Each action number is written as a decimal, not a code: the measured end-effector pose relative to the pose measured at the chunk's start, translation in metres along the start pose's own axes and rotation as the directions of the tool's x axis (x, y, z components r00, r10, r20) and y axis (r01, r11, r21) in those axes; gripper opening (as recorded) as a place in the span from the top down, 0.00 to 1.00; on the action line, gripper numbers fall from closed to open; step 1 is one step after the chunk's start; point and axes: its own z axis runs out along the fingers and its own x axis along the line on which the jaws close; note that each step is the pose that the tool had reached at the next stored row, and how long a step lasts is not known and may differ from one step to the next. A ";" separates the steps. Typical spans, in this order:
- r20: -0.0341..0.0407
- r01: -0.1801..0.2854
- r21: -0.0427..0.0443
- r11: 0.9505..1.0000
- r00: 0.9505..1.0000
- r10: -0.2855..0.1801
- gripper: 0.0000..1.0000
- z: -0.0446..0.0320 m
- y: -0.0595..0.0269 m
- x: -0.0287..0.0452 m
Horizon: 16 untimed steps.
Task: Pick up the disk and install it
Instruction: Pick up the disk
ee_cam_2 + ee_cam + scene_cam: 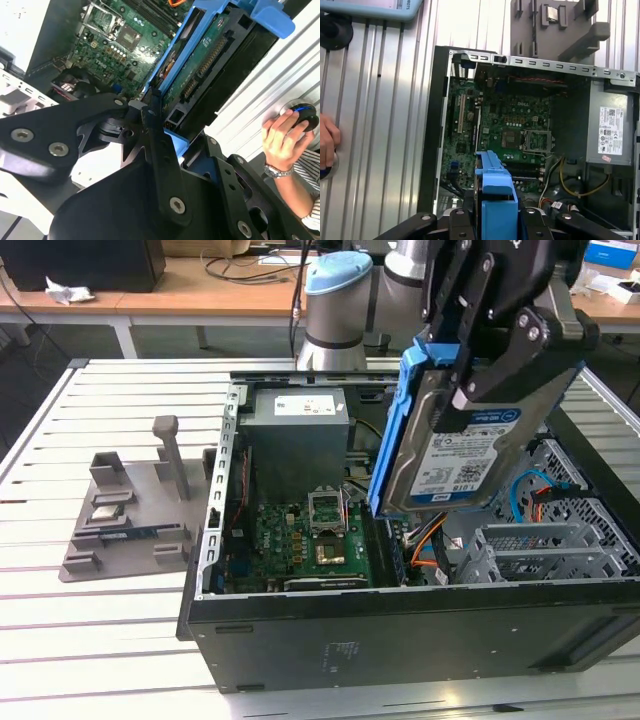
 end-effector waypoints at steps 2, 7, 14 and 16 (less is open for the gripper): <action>0.000 0.000 0.000 1.000 1.000 0.000 0.63 0.0003 -0.0036 0.0035; 0.000 0.000 0.000 1.000 1.000 0.000 0.63 0.0001 -0.0214 0.0122; -0.001 -0.024 0.001 1.000 1.000 0.024 0.63 0.0011 -0.0316 0.0167; -0.004 -0.045 0.002 0.999 0.999 0.045 0.63 0.0026 -0.0353 0.0170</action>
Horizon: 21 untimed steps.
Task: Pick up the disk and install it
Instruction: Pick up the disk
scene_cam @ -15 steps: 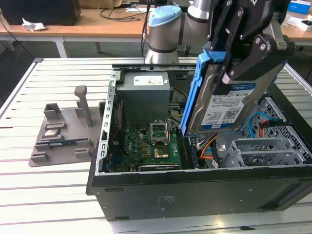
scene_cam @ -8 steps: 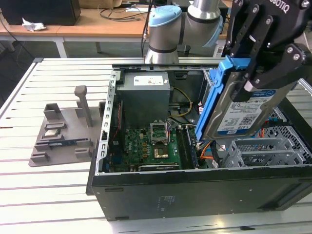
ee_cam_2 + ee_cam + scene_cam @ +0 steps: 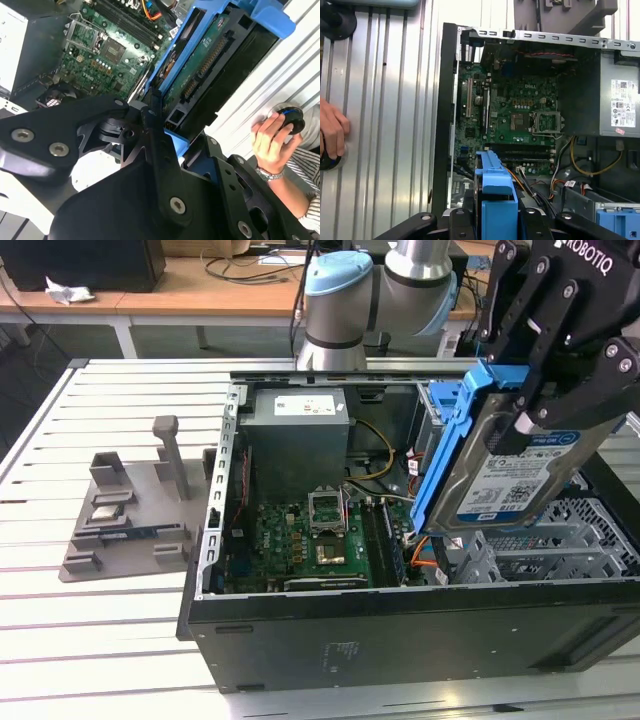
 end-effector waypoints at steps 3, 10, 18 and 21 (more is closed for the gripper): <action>0.000 -0.003 0.000 1.000 1.000 0.003 0.63 0.0036 -0.0225 0.0004; 0.000 -0.003 -0.003 1.000 1.000 0.003 0.63 0.0063 -0.0690 -0.0016; 0.000 -0.004 -0.003 1.000 1.000 0.004 0.63 0.0083 -0.0845 -0.0012; 0.000 -0.003 -0.003 1.000 1.000 0.003 0.63 0.0082 -0.0847 -0.0012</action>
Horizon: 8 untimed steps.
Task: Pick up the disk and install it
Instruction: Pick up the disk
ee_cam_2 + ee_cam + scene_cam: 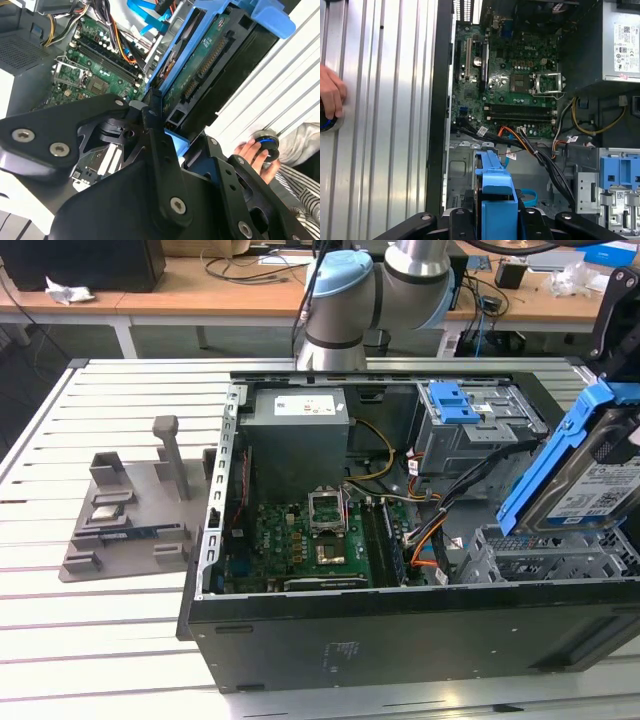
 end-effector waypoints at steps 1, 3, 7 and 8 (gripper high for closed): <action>0.000 0.000 0.000 1.000 1.000 0.000 0.63 0.0000 0.0000 0.0000; 0.000 0.000 0.000 1.000 1.000 0.000 0.63 0.0000 0.0000 0.0000; 0.000 0.000 0.000 1.000 1.000 0.000 0.63 0.0000 -0.0001 0.0000; 0.000 0.000 0.000 1.000 1.000 0.000 0.63 0.0000 -0.0001 0.0000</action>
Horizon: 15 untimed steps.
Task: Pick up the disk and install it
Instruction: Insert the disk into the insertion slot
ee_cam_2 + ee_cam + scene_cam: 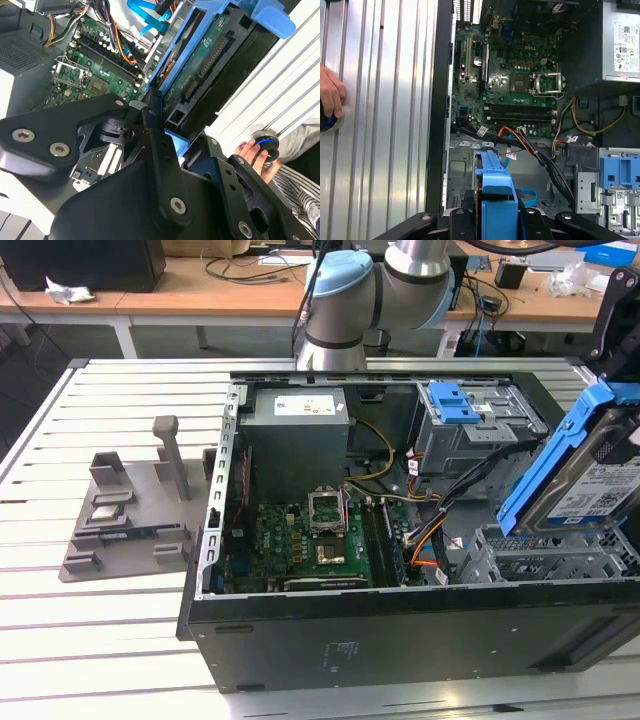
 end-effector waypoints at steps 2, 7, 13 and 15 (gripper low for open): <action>-0.001 0.000 0.000 1.000 1.000 0.000 0.63 0.0000 0.0000 0.0001; -0.006 -0.025 0.001 1.000 1.000 0.025 0.63 0.0046 -0.0005 -0.0005; -0.003 -0.052 0.002 0.999 0.999 0.052 0.63 0.0139 -0.0003 -0.0047; -0.003 -0.060 0.002 0.998 0.998 0.060 0.63 0.0162 0.0005 -0.0047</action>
